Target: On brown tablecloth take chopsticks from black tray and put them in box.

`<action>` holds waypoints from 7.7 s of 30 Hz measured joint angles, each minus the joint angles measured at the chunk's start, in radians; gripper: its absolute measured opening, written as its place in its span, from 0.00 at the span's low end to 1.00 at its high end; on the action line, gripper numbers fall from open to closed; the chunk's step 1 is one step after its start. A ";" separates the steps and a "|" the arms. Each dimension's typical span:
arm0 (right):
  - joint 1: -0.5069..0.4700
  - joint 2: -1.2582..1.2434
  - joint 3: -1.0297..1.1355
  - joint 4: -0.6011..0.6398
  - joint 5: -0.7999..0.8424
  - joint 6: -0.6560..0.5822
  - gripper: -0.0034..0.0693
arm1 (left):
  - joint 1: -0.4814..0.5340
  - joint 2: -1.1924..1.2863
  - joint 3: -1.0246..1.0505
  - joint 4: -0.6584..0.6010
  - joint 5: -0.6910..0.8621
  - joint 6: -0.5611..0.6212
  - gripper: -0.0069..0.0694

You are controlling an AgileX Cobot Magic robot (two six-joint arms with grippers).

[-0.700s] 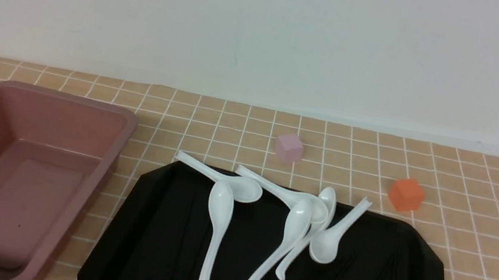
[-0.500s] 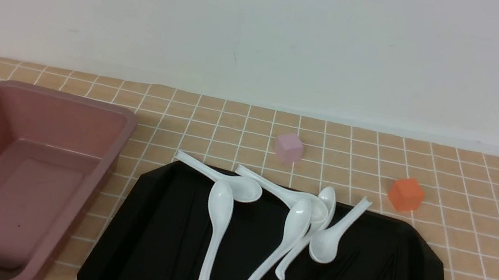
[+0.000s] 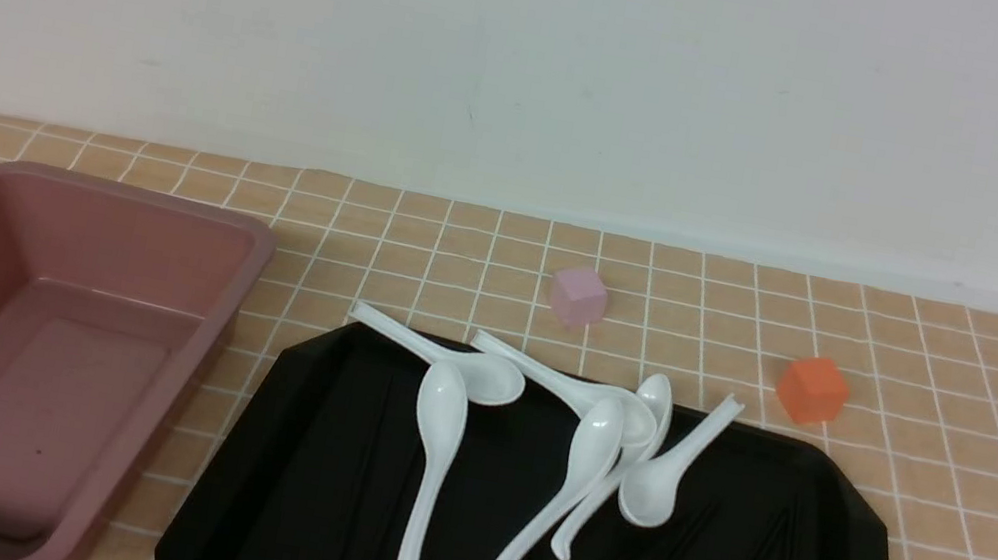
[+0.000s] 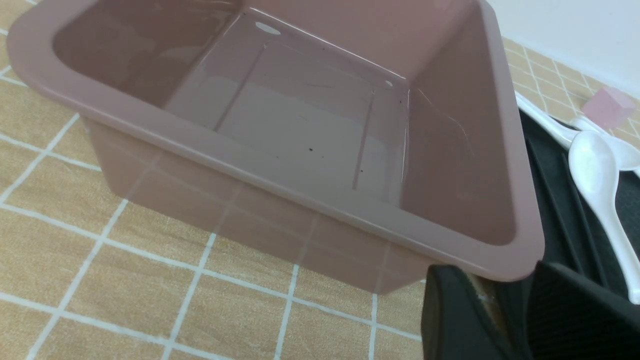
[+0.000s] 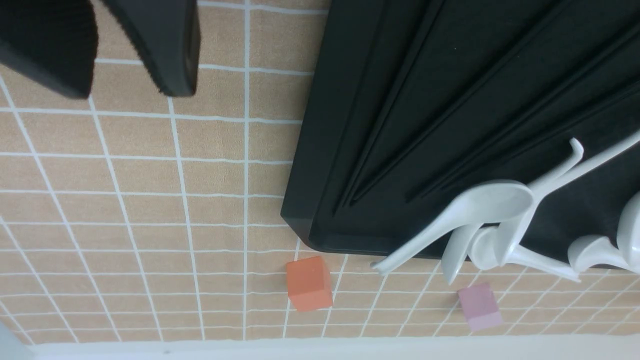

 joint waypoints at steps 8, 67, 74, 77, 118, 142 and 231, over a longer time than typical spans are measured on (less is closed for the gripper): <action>0.000 0.000 0.000 0.000 0.000 0.000 0.38 | 0.000 0.000 0.000 0.000 0.000 0.000 0.40; 0.000 0.000 0.000 0.000 0.000 0.000 0.38 | -0.001 1.079 -0.857 -0.432 0.732 0.290 0.07; 0.000 0.000 0.000 0.000 0.000 0.000 0.38 | -0.239 1.470 -0.944 -0.400 0.664 0.236 0.07; 0.000 0.000 0.000 0.000 0.000 0.000 0.38 | -0.390 1.568 -0.983 -0.322 0.574 0.095 0.07; 0.000 0.000 0.000 0.000 0.000 0.000 0.38 | -0.609 1.855 -1.079 0.120 0.278 -0.266 0.66; 0.000 0.000 0.000 0.000 0.000 0.000 0.38 | -0.613 1.843 -1.089 0.162 0.383 -0.263 0.24; 0.000 0.000 0.000 0.000 0.000 0.000 0.38 | 0.039 0.223 -0.293 -0.344 0.073 0.419 0.07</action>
